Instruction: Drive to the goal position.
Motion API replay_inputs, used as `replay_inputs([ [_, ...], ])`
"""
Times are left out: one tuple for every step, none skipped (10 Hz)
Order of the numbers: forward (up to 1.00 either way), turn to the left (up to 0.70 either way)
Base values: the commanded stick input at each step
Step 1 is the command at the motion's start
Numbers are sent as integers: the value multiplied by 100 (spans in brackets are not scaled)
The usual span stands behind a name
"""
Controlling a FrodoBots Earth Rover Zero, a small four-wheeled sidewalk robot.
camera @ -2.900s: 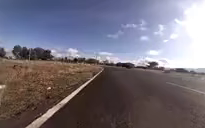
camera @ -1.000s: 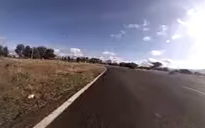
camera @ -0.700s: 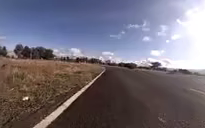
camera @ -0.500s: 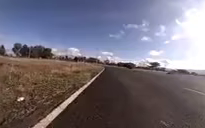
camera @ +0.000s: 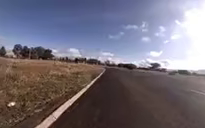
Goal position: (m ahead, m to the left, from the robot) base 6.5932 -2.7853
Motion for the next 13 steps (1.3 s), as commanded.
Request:
replay_inputs([
  [45,0],
  [45,0],
  [45,0],
  [45,-27],
  [45,-27],
  [45,-27],
  [45,-27],
  [45,-27],
  [45,-27],
  [45,-27],
  [45,-27],
  [45,-27],
  [45,-27],
])
